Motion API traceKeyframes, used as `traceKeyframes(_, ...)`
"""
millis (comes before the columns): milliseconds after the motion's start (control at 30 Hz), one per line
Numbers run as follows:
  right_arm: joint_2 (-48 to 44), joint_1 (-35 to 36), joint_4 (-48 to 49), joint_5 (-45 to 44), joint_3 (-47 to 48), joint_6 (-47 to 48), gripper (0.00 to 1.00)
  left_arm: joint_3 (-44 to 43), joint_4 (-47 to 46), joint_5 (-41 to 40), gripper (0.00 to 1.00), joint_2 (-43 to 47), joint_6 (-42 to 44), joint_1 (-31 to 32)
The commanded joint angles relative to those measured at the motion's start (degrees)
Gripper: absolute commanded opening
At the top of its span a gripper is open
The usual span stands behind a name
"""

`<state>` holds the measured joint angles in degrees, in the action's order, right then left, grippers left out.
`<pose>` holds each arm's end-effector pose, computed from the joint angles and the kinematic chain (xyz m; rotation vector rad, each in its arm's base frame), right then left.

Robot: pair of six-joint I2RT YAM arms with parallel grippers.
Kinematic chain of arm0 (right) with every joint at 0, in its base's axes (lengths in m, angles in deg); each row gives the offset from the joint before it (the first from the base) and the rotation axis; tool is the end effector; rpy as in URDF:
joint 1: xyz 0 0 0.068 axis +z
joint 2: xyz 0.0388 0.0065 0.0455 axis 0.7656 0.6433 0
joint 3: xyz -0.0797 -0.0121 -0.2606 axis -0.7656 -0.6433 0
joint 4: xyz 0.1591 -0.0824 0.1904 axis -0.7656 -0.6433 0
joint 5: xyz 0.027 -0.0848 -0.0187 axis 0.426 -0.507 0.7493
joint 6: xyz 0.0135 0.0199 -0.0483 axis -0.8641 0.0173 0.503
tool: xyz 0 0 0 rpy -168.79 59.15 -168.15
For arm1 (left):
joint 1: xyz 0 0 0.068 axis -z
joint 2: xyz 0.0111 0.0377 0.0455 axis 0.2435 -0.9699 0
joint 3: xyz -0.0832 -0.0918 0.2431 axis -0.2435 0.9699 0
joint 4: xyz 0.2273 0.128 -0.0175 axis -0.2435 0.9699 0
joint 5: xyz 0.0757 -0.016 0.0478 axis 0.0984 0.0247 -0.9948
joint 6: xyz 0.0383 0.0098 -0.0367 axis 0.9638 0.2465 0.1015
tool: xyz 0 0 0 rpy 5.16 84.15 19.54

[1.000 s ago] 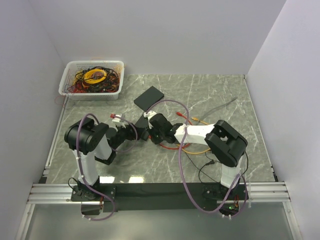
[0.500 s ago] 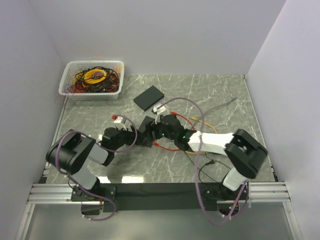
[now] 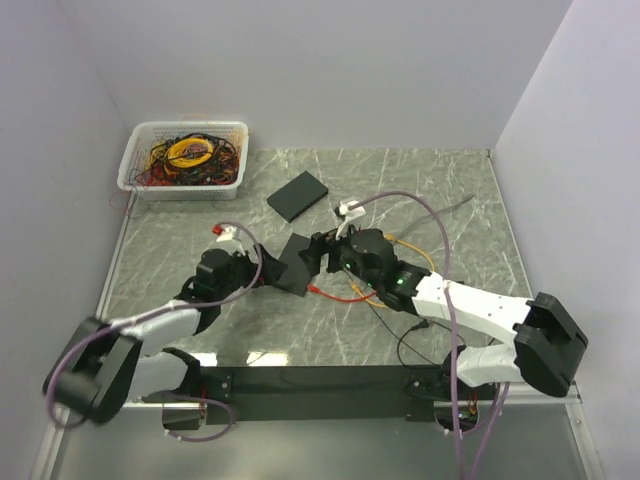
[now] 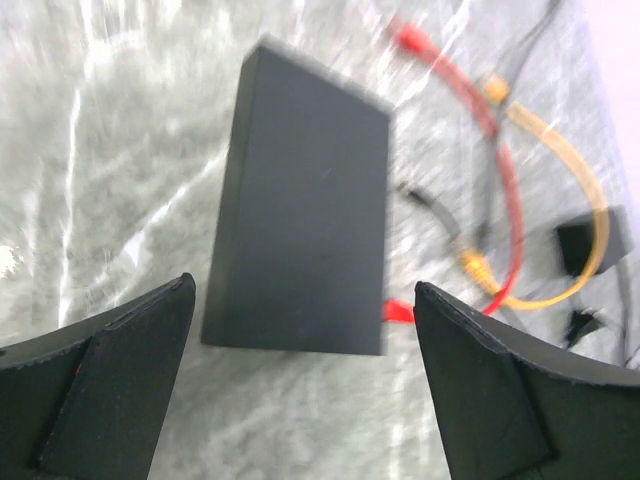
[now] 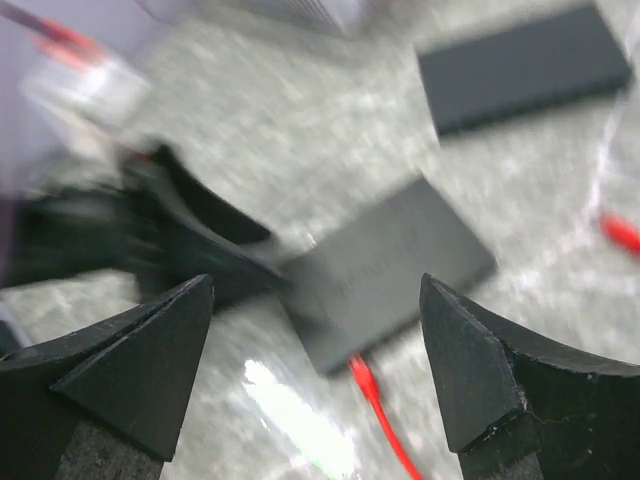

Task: Insert the plug into the switch port

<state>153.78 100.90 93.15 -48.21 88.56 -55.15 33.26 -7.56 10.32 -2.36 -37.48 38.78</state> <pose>0.1871 0.2230 0.2698 -0.4248 1.8192 0.7362 0.1994 -0.0985 0.1586 -0.0982 2.0556 -0.8618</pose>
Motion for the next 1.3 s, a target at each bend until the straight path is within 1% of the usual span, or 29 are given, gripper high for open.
traceKeyframes(0, 4.3, -0.8, -7.9, -3.3, 4.6, -5.5, 0.89, -1.7, 10.8, -5.4, 0.99, 10.7, -0.6, 0.2)
traceKeyframes(67, 6.5, -2.5, -10.7, -2.6, 7.6, -7.9, 0.87, -1.9, 13.6, -7.2, 0.99, 14.1, -0.4, 0.2)
traceKeyframes(100, 9.2, -3.3, -11.8, -1.9, 8.8, -10.3, 0.86, -2.1, 15.5, -7.9, 1.00, 16.1, -0.4, 0.1)
traceKeyframes(167, 11.7, -5.4, -12.8, 1.0, 11.2, -11.9, 0.84, -3.4, 17.5, -8.0, 0.99, 17.1, -0.4, 0.2)
traceKeyframes(200, 14.2, -5.8, -13.5, 1.7, 12.4, -12.3, 0.83, -3.8, 18.4, -8.0, 1.00, 17.6, -0.4, 0.2)
traceKeyframes(333, 19.7, -7.6, -15.5, 4.5, 16.9, -12.7, 0.81, -6.5, 23.3, -8.5, 0.99, 19.2, 1.3, 0.2)
traceKeyframes(400, 22.4, -7.6, -18.2, 3.1, 19.8, -12.4, 0.80, -7.4, 24.9, -8.8, 0.99, 20.5, 1.6, 0.1)
traceKeyframes(467, 22.7, -7.7, -20.1, 0.7, 20.3, -12.0, 0.80, -8.5, 26.0, -8.3, 1.00, 21.8, 1.7, 0.2)
traceKeyframes(500, 22.4, -8.6, -20.1, -1.2, 20.0, -11.9, 0.80, -8.7, 26.0, -8.0, 1.00, 22.2, 1.6, 0.1)
traceKeyframes(533, 22.1, -9.5, -20.1, -1.3, 19.1, -11.6, 0.80, -8.7, 26.0, -7.6, 0.99, 22.5, 1.4, 0.2)
traceKeyframes(633, 21.4, -14.3, -19.6, 1.8, 18.2, -9.6, 0.79, -7.8, 25.0, -7.4, 0.99, 23.3, 0.9, 0.1)
traceKeyframes(767, 22.7, -17.3, -21.5, 1.9, 20.4, -3.5, 0.77, -7.3, 25.8, -8.1, 0.99, 24.1, 1.5, 0.1)
traceKeyframes(867, 24.6, -18.9, -22.7, 2.8, 22.6, -1.1, 0.78, -7.4, 26.9, -9.9, 0.98, 24.9, 2.0, 0.2)
traceKeyframes(900, 25.0, -19.3, -23.1, 2.7, 23.1, -0.8, 0.77, -7.3, 27.3, -9.9, 0.98, 25.7, 1.9, 0.2)
traceKeyframes(933, 25.4, -20.8, -23.4, 2.6, 23.7, -0.8, 0.77, -7.0, 27.3, -12.0, 0.98, 26.1, 1.7, 0.1)
traceKeyframes(1100, 25.2, -26.6, -24.7, 1.7, 23.8, -2.6, 0.78, -5.7, 29.0, -16.7, 0.98, 29.0, 2.2, 0.2)
traceKeyframes(1133, 25.0, -27.2, -25.3, 0.5, 23.6, -2.8, 0.77, -5.1, 29.4, -18.2, 0.98, 29.5, 2.1, 0.3)
traceKeyframes(1267, 22.3, -29.3, -28.4, -3.9, 21.4, -2.8, 0.74, -3.0, 29.2, -19.2, 0.97, 31.3, 1.6, 0.2)
